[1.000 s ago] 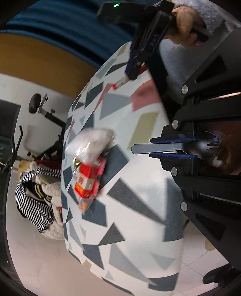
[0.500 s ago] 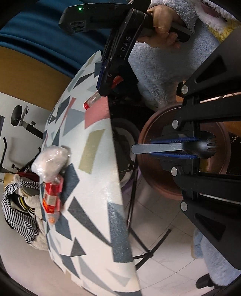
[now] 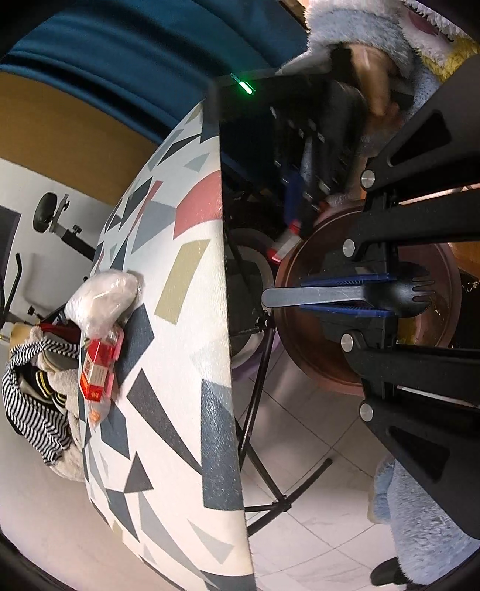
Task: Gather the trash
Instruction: 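Carry the red bottle to the brown bin with the right tool while the left tool grasps the black spork, then drop the black spork into the bin with the left tool while the right tool releases the bottle, then grasp the red cigarette box with the left tool while the right tool grasps the clear wrapper, then carry the red box and clear wrapper down into the bin and open both tools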
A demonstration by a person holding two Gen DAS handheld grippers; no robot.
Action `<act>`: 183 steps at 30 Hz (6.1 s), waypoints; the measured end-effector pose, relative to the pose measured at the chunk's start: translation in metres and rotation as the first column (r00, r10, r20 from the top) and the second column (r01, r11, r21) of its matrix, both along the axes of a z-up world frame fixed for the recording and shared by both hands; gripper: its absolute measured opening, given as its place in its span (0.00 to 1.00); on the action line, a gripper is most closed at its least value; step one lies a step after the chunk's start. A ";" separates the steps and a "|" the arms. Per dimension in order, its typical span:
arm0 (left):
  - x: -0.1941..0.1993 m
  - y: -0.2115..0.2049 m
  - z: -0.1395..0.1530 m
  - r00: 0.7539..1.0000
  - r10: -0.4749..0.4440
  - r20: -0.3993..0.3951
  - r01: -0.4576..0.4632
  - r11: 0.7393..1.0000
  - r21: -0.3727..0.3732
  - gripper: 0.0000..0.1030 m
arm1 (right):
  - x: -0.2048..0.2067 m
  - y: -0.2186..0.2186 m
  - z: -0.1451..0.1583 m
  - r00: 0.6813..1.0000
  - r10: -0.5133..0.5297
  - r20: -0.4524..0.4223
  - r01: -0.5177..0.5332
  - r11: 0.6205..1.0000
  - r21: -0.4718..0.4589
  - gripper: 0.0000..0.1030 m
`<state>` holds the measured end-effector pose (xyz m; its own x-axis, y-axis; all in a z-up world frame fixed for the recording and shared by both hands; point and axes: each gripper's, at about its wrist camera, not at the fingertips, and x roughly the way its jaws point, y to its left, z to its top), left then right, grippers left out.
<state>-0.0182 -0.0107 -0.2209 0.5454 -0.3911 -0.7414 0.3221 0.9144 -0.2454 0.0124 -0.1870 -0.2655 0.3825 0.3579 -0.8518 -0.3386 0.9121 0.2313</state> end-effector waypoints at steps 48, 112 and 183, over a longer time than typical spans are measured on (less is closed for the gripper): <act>0.023 -0.018 -0.070 0.967 0.010 -0.255 0.022 0.993 0.120 0.10 | 0.001 -0.051 0.058 0.945 -0.197 0.262 0.199 0.980 0.019 0.94; 0.158 0.055 0.077 0.984 0.145 0.100 -0.136 0.986 -0.097 0.93 | 0.070 -0.088 0.090 0.916 -0.305 0.261 0.304 0.951 0.045 0.94; 0.195 0.063 0.120 0.983 0.105 0.148 -0.081 0.984 -0.158 0.24 | 0.281 -0.082 0.098 0.952 -0.237 0.194 0.220 0.970 0.104 0.20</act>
